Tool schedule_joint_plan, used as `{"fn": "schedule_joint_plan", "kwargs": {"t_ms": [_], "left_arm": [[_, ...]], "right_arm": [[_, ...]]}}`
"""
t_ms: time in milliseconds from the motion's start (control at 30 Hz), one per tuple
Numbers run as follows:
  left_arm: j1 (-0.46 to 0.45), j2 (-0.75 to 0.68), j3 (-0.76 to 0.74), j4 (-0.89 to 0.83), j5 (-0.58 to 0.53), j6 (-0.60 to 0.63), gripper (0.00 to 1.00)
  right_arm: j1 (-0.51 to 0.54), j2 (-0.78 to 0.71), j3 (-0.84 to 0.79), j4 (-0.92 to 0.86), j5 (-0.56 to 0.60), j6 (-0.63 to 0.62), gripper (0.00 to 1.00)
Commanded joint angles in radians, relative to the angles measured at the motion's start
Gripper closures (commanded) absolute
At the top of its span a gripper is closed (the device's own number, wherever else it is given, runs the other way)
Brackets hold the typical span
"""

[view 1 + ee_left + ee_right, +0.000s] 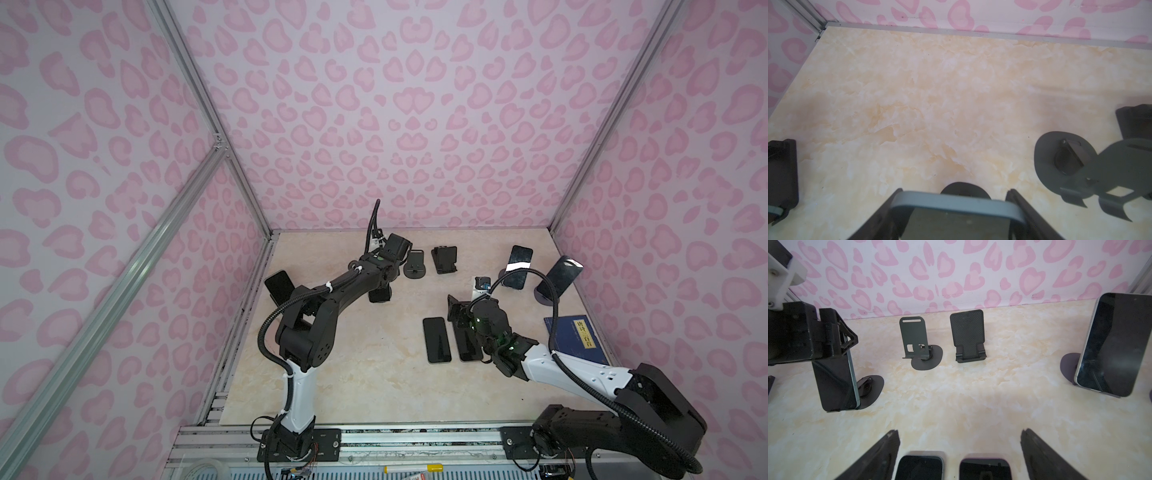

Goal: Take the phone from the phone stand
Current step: 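Lower the left gripper onto the phone's top edge and close, then lift the black phone off its stand toward the robot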

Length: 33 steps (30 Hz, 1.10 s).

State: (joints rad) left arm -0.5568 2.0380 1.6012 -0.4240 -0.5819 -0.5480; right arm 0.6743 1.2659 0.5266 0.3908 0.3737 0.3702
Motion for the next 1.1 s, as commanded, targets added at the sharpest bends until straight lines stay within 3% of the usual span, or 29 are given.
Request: {"fn": "schedule_joint_plan", "kwargs": {"t_ms": [0,867,1067], "left_arm": [[0.001,-0.009,-0.013,0.014,-0.012,0.000,0.25],[-0.024,-0.160,-0.082,0.028,0.007,0.075,0.32],[-0.046,-0.242,-0.114,0.008,0.012,0.095,0.33]], "right_arm": [[0.004,0.004,-0.002,0.001,0.021,-0.007,0.07],[0.027,0.035,0.004,0.025,-0.007,-0.022,0.07],[0.026,0.045,-0.002,0.067,-0.113,-0.031,0.06]]}}
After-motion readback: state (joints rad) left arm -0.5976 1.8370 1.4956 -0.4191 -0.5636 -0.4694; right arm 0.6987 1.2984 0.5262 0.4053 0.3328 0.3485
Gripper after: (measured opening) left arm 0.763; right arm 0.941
